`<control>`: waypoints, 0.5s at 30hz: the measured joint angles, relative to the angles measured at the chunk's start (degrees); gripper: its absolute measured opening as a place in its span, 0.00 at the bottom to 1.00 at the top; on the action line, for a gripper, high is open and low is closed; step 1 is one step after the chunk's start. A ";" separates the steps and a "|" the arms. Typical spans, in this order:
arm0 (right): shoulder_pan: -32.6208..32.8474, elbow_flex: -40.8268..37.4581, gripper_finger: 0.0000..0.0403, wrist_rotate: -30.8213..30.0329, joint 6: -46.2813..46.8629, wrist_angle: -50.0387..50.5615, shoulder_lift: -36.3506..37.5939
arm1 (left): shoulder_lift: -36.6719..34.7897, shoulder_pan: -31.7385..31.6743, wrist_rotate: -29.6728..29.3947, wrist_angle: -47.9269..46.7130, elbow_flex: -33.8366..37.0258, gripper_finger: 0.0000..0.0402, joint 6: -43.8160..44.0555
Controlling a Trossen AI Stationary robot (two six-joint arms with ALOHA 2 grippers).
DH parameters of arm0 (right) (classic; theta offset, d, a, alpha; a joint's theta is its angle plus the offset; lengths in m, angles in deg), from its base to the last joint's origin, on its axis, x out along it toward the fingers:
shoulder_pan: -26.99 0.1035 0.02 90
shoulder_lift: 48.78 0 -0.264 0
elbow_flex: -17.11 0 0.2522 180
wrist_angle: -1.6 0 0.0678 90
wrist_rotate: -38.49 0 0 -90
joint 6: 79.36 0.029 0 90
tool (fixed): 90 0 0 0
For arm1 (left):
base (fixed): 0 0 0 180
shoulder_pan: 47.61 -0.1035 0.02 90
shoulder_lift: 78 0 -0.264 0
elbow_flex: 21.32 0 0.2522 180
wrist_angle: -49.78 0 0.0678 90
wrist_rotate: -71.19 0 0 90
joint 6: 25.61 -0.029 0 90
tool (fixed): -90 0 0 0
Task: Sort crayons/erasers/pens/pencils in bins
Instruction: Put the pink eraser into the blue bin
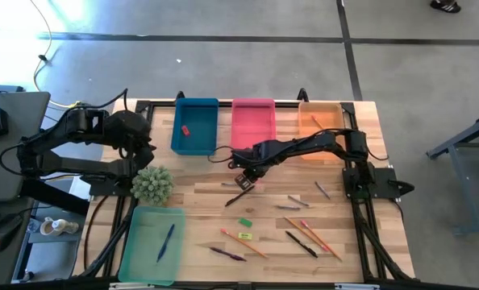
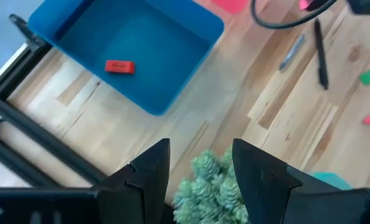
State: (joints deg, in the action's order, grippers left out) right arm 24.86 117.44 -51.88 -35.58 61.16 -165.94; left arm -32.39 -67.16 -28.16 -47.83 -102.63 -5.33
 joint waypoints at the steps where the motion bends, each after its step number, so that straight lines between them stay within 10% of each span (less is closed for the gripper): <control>1: 0.00 0.48 0.21 -0.07 0.32 -0.07 0.00 | -0.24 0.00 -0.15 -0.56 0.00 0.40 0.02; 15: -1.67 8.75 0.21 -2.70 -0.41 -15.96 0.24 | -4.07 0.02 1.63 -3.39 0.04 0.40 1.63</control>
State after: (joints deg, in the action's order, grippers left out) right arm 23.19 126.19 -54.59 -35.99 45.21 -165.70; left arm -36.46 -67.14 -26.53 -51.23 -102.58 -3.70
